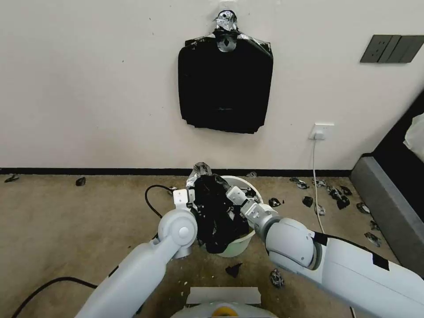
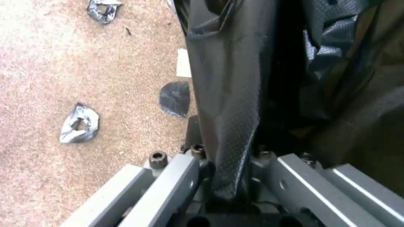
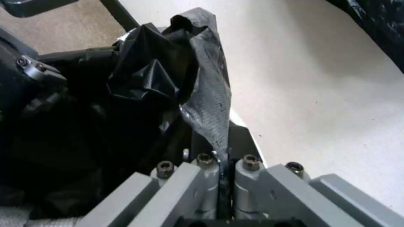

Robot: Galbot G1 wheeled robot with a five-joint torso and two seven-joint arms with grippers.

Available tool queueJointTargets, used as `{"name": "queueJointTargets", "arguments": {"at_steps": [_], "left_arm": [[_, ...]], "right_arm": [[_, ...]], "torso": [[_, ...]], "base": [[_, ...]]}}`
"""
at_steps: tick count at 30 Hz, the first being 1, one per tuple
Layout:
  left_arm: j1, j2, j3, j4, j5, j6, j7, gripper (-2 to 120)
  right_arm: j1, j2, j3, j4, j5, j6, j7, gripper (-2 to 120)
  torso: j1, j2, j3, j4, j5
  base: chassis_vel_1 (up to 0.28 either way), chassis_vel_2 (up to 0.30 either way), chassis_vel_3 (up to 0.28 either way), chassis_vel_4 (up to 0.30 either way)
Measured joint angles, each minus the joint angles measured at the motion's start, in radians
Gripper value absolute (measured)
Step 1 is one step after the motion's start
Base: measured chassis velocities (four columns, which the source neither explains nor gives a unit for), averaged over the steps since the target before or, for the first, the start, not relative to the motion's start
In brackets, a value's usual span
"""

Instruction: Place a trash bag onto the trash bin.

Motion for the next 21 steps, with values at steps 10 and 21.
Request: {"name": "queueJointTargets", "arguments": {"at_steps": [10, 21], "left_arm": [[0.048, 0.028, -0.037, -0.044, 0.04, -0.053, 0.092, 3], [0.161, 0.132, -0.127, -0.191, 0.297, -0.177, 0.366, 3]], "right_arm": [[-0.026, -0.005, 0.043, 0.008, -0.004, 0.048, 0.015, 0], [0.044, -0.019, 0.132, -0.047, -0.044, 0.129, -0.002, 0]], "torso": [[0.0, 0.0, 0.0, 0.0, -0.0003], [0.0, 0.0, 0.0, 0.0, 0.0001]], "base": [[0.0, 0.0, 0.0, 0.0], [0.0, 0.0, 0.0, 0.0]]}}
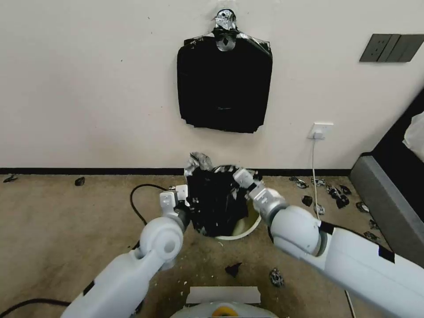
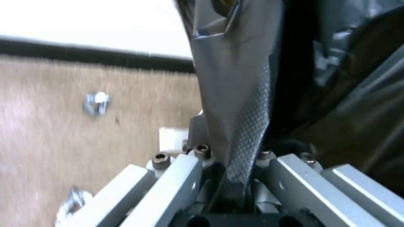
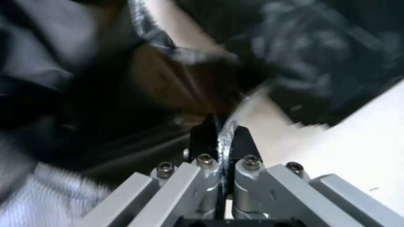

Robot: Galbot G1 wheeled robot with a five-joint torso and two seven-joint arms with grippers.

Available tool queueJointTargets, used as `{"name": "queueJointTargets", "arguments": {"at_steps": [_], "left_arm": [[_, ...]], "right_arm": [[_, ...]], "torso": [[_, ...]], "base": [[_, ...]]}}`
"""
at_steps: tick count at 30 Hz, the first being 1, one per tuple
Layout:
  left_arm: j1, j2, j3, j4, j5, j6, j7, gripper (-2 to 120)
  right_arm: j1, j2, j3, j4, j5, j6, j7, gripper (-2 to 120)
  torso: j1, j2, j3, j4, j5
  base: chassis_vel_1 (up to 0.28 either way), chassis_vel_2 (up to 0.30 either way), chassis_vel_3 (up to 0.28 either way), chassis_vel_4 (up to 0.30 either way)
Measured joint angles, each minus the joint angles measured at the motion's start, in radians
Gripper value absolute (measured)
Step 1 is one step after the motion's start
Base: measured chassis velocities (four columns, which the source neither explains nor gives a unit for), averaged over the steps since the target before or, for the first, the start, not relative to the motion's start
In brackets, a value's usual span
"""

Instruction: Place a trash bag onto the trash bin.

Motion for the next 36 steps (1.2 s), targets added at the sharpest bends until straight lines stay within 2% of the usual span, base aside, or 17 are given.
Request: {"name": "queueJointTargets", "arguments": {"at_steps": [1, 2, 4, 5, 9, 10, 12, 13, 15, 16, 17, 20, 21, 24, 29, 34, 36], "left_arm": [[0.02, 0.016, -0.02, -0.02, 0.024, -0.01, 0.033, 3], [0.02, 0.016, -0.02, -0.02, 0.024, -0.01, 0.033, 3], [0.059, 0.043, -0.057, -0.053, 0.071, -0.029, 0.102, 3], [0.059, 0.043, -0.057, -0.053, 0.071, -0.029, 0.102, 3], [0.156, 0.088, -0.141, -0.121, 0.168, -0.088, 0.248, 3], [0.156, 0.088, -0.141, -0.121, 0.168, -0.088, 0.248, 3], [0.201, 0.094, -0.19, -0.141, 0.188, -0.136, 0.306, 3], [0.201, 0.094, -0.19, -0.141, 0.188, -0.136, 0.306, 3], [0.233, 0.092, -0.237, -0.156, 0.187, -0.171, 0.333, 3], [0.248, 0.087, -0.268, -0.164, 0.169, -0.188, 0.338, 3], [0.248, 0.087, -0.268, -0.164, 0.169, -0.188, 0.338, 3], [0.257, 0.062, -0.327, -0.179, 0.094, -0.214, 0.327, 3], [0.257, 0.062, -0.327, -0.179, 0.094, -0.214, 0.327, 3], [0.255, 0.041, -0.364, -0.189, 0.001, -0.221, 0.29, 3], [0.277, 0.034, -0.406, -0.211, -0.096, -0.223, 0.256, 3], [0.312, 0.037, -0.439, -0.213, -0.103, -0.22, 0.244, 3], [0.336, 0.04, -0.458, -0.219, -0.101, -0.212, 0.244, 3]], "right_arm": [[0.013, -0.009, 0.009, -0.005, -0.005, 0.009, -0.007, 0], [0.013, -0.009, 0.009, -0.005, -0.005, 0.009, -0.007, 0], [0.037, -0.031, 0.015, -0.009, -0.009, 0.023, -0.022, 0], [0.037, -0.031, 0.015, -0.009, -0.009, 0.023, -0.022, 0], [0.081, -0.091, 0.014, -0.009, 0.002, 0.034, -0.089, 0], [0.081, -0.091, 0.014, -0.009, 0.002, 0.034, -0.089, 0], [0.088, -0.133, 0.018, 0.003, 0.042, 0.034, -0.129, 0], [0.088, -0.133, 0.018, 0.003, 0.042, 0.034, -0.129, 0], [0.084, -0.182, 0.031, 0.034, 0.103, 0.031, -0.16, 0], [0.073, -0.222, 0.038, 0.062, 0.14, 0.03, -0.193, 0], [0.073, -0.222, 0.038, 0.062, 0.14, 0.03, -0.193, 0], [0.036, -0.294, 0.05, 0.126, 0.202, 0.041, -0.259, 0], [0.036, -0.294, 0.05, 0.126, 0.202, 0.041, -0.259, 0], [-0.003, -0.321, 0.056, 0.149, 0.215, 0.076, -0.295, 0], [-0.079, -0.294, 0.062, 0.157, 0.213, 0.136, -0.314, 0], [-0.134, -0.253, 0.067, 0.17, 0.209, 0.176, -0.294, 0], [-0.153, -0.224, 0.067, 0.17, 0.209, 0.192, -0.252, 0]], "torso": [[0.0, 0.0, 0.0, 0.0, 0.0], [0.0, 0.0, 0.0, 0.0, 0.0], [0.0, 0.0, 0.0, 0.0001, 0.0001], [0.0, 0.0, 0.0, 0.0001, 0.0001], [0.0, 0.0, 0.0, 0.0001, 0.0002], [0.0, 0.0, 0.0, 0.0001, 0.0002], [0.0, 0.0, 0.0, 0.0001, 0.0], [0.0, 0.0, 0.0, 0.0001, 0.0], [0.0, 0.0, 0.0, 0.0002, 0.0003], [0.0, 0.0, 0.0, 0.0001, 0.0002], [0.0, 0.0, 0.0, 0.0001, 0.0002], [0.0, 0.0, 0.0, 0.0, 0.0], [0.0, 0.0, 0.0, 0.0, 0.0], [0.0, 0.0, 0.0, 0.0, 0.0], [0.0, 0.0, 0.0, 0.0, 0.0004], [0.0, 0.0, 0.0, 0.0, 0.0002], [0.0, 0.0, 0.0, 0.0001, 0.0001]], "base": [[0.0, 0.0, 0.0, 0.0], [0.0, 0.0, 0.0, 0.0], [0.0, 0.0, 0.0, 0.0], [0.0, 0.0, 0.0, 0.0], [0.0, 0.0, 0.0, 0.0], [0.0, 0.0, 0.0, 0.0], [0.0, 0.0, 0.0, 0.0], [0.0, 0.0, 0.0, 0.0], [0.0, 0.0, 0.0, 0.0], [0.0, 0.0, 0.0, 0.0], [0.0, 0.0, 0.0, 0.0], [0.0, 0.0, 0.0, 0.0], [0.0, 0.0, 0.0, 0.0], [0.0, 0.0, 0.0, 0.0], [0.0, 0.0, 0.0, 0.0], [0.0, 0.0, 0.0, 0.0], [0.0, 0.0, 0.0, 0.0]]}}
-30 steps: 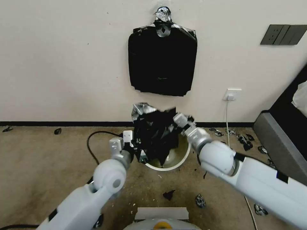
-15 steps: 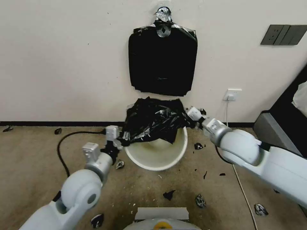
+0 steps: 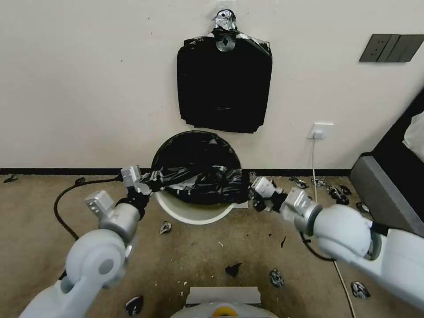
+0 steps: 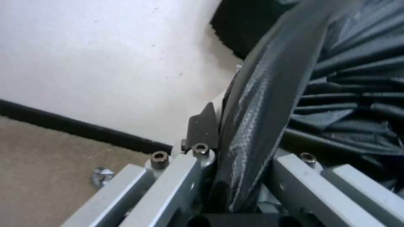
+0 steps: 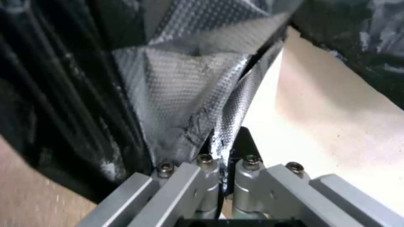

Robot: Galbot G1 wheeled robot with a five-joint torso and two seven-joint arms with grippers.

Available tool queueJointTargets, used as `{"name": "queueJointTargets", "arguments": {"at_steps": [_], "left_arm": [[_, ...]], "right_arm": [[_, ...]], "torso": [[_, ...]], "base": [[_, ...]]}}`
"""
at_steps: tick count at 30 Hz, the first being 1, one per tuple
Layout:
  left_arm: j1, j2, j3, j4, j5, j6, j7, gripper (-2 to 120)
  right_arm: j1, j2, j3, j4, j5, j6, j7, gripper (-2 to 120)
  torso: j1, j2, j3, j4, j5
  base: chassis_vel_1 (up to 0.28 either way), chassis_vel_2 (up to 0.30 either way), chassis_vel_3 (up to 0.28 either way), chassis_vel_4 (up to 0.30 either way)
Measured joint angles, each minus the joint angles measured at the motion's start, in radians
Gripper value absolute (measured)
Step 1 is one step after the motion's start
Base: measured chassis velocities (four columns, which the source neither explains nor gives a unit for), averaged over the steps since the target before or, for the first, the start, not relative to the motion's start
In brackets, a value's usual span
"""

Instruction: Place a trash bag onto the trash bin.

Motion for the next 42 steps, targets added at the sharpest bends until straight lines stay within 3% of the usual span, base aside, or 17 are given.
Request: {"name": "queueJointTargets", "arguments": {"at_steps": [2, 6, 13, 25, 28, 34, 38, 40, 42], "left_arm": [[0.015, 0.002, -0.009, -0.004, 0.002, 0.006, 0.0, 3], [0.044, 0.005, -0.031, -0.014, 0.011, 0.026, 0.001, 3], [0.079, 0.012, -0.062, -0.017, 0.039, 0.058, 0.005, 3], [0.083, 0.017, -0.091, 0.009, 0.04, 0.068, 0.005, 3], [0.089, 0.016, -0.098, 0.018, 0.033, 0.069, 0.007, 3], [0.102, 0.018, -0.106, 0.02, 0.035, 0.069, 0.023, 3], [0.118, 0.018, -0.106, 0.014, 0.046, 0.069, 0.036, 3], [0.13, 0.016, -0.106, 0.013, 0.062, 0.069, 0.05, 3], [0.132, 0.016, -0.106, 0.012, 0.065, 0.069, 0.052, 3]], "right_arm": [[-0.011, 0.018, 0.001, -0.002, 0.0, 0.004, 0.03, 0], [-0.047, 0.061, 0.011, -0.01, 0.001, 0.021, 0.119, 14], [-0.116, 0.104, 0.054, -0.004, 0.015, 0.044, 0.281, 43], [-0.172, 0.095, 0.153, 0.047, 0.084, 0.042, 0.304, 84], [-0.207, 0.1, 0.208, 0.074, 0.218, 0.041, 0.304, 97], [-0.237, 0.137, 0.244, 0.092, 0.382, 0.062, 0.332, 100], [-0.235, 0.178, 0.27, 0.092, 0.561, 0.083, 0.355, 100], [-0.227, 0.198, 0.3, 0.093, 0.759, 0.095, 0.368, 100], [-0.225, 0.2, 0.304, 0.093, 0.784, 0.099, 0.369, 100]], "torso": [[0.0, 0.0, 0.0, 0.0, 0.0], [0.0, 0.0, 0.0, 0.0001, 0.0001], [0.0, 0.0, 0.0, 0.0, 0.0001], [0.0, 0.0, 0.0, 0.0, 0.0], [0.0, 0.0, 0.0, -0.0001, 0.0], [0.0, 0.0, 0.0, 0.0, 0.0], [0.0, 0.0, 0.0, 0.0, 0.0001], [0.0, 0.0, 0.0, 0.0, 0.0], [0.0, 0.0, 0.0, 0.0, 0.0]], "base": [[0.0, 0.0, 0.0, 0.0], [0.0, 0.0, 0.0, 0.0], [0.0, 0.0, 0.0, 0.0], [0.0, 0.0, 0.0, 0.0], [0.0, 0.0, 0.0, 0.0], [0.0, 0.0, 0.0, 0.0], [0.0, 0.0, 0.0, 0.0], [0.0, 0.0, 0.0, 0.0], [0.0, 0.0, 0.0, 0.0]]}}
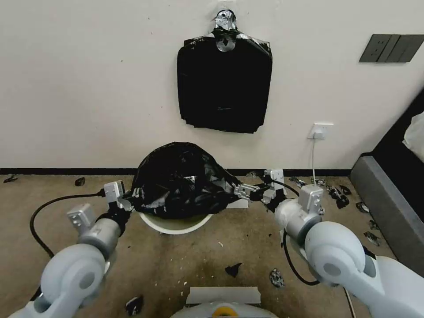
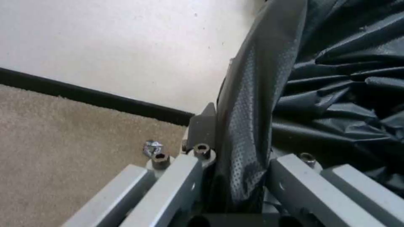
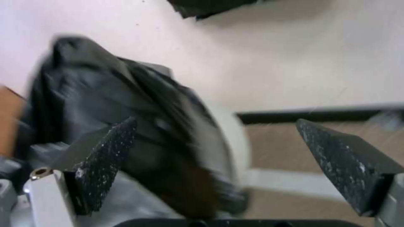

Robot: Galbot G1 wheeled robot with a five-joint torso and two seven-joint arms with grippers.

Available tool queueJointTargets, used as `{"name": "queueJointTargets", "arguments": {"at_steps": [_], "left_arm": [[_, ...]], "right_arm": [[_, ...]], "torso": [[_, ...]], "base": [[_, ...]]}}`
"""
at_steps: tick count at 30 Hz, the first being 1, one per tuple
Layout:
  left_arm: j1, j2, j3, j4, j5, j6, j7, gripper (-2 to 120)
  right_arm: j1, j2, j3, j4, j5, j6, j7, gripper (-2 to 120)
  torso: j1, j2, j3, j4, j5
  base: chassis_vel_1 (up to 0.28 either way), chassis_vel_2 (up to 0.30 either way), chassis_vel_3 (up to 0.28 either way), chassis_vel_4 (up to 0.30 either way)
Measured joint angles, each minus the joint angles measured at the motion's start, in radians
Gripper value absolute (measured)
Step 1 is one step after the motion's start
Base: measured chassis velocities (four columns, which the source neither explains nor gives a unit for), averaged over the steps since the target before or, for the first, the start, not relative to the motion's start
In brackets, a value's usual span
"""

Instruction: Place a trash bag onto the trash bin.

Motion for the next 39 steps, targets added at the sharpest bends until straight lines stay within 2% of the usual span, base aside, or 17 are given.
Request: {"name": "queueJointTargets", "arguments": {"at_steps": [3, 6, 7, 10, 11, 13, 15, 20, 24, 29, 31, 34, 38, 39], "left_arm": [[0.008, -0.002, -0.006, -0.003, 0.004, -0.001, 0.006, 3], [0.009, -0.001, -0.019, -0.003, 0.0, -0.002, 0.007, 3], [0.009, -0.001, -0.019, -0.003, 0.0, -0.002, 0.007, 3], [0.008, 0.004, -0.025, -0.002, -0.003, -0.002, 0.018, 3], [0.008, 0.004, -0.025, -0.002, -0.003, -0.002, 0.018, 3], [0.006, 0.007, -0.024, -0.002, -0.002, -0.003, 0.027, 3], [0.003, 0.006, -0.019, -0.002, -0.002, -0.003, 0.031, 3], [0.004, 0.005, -0.017, -0.004, 0.0, -0.003, 0.035, 3], [0.007, 0.008, -0.019, -0.009, 0.0, -0.003, 0.039, 3], [0.007, 0.009, -0.021, -0.009, -0.001, -0.003, 0.039, 3], [0.004, 0.01, -0.019, -0.009, -0.003, -0.003, 0.039, 3], [0.001, 0.01, -0.016, -0.009, -0.004, -0.003, 0.039, 3], [-0.004, 0.009, -0.011, -0.009, -0.007, -0.003, 0.036, 3], [-0.004, 0.009, -0.011, -0.009, -0.007, -0.003, 0.036, 3]], "right_arm": [[-0.002, 0.001, 0.01, -0.005, 0.014, 0.013, -0.018, 100], [-0.034, -0.029, 0.035, -0.005, -0.125, 0.031, -0.134, 100], [-0.034, -0.029, 0.035, -0.005, -0.125, 0.031, -0.134, 100], [-0.07, -0.087, 0.057, 0.021, -0.293, 0.038, -0.32, 100], [-0.07, -0.087, 0.057, 0.021, -0.293, 0.038, -0.32, 100], [-0.076, -0.131, 0.048, 0.034, -0.43, 0.039, -0.429, 100], [-0.064, -0.151, 0.025, 0.034, -0.502, 0.039, -0.477, 100], [-0.019, -0.172, -0.028, 0.021, -0.555, 0.043, -0.504, 100], [0.028, -0.186, -0.079, 0.011, -0.562, 0.043, -0.505, 80], [0.028, -0.19, -0.083, 0.011, -0.562, 0.043, -0.502, 69], [0.021, -0.196, -0.083, 0.012, -0.562, 0.043, -0.501, 57], [0.016, -0.2, -0.083, 0.012, -0.561, 0.043, -0.502, 51], [0.011, -0.21, -0.083, 0.015, -0.562, 0.044, -0.503, 30], [0.011, -0.21, -0.083, 0.015, -0.562, 0.044, -0.503, 30]], "torso": [[0.0, 0.0, 0.0, 0.0, 0.0001], [0.0, 0.0, 0.0, 0.0, 0.0001], [0.0, 0.0, 0.0, 0.0, 0.0001], [0.0, 0.0, 0.0, -0.0001, 0.0], [0.0, 0.0, 0.0, -0.0001, 0.0], [0.0, 0.0, 0.0, -0.0001, -0.0001], [0.0, 0.0, 0.0, -0.0001, 0.0002], [0.0, 0.0, 0.0, 0.0, 0.0001], [0.0, 0.0, 0.0, 0.0, 0.0001], [0.0, 0.0, 0.0, 0.0, 0.0001], [0.0, 0.0, 0.0, 0.0, 0.0001], [0.0, 0.0, 0.0, -0.0001, 0.0001], [0.0, 0.0, 0.0, 0.0, 0.0], [0.0, 0.0, 0.0, 0.0, 0.0]], "base": [[0.0, 0.0, 0.0, 0.0], [0.0, 0.0, 0.0, 0.0], [0.0, 0.0, 0.0, 0.0], [0.0, 0.0, 0.0, 0.0], [0.0, 0.0, 0.0, 0.0], [0.0, 0.0, 0.0, 0.0], [0.0, 0.0, 0.0, 0.0], [0.0, 0.0, 0.0, 0.0], [0.0, 0.0, 0.0, 0.0], [0.0, 0.0, 0.0, 0.0], [0.0, 0.0, 0.0, 0.0], [0.0, 0.0, 0.0, 0.0], [0.0, 0.0, 0.0, 0.0], [0.0, 0.0, 0.0, 0.0]]}}
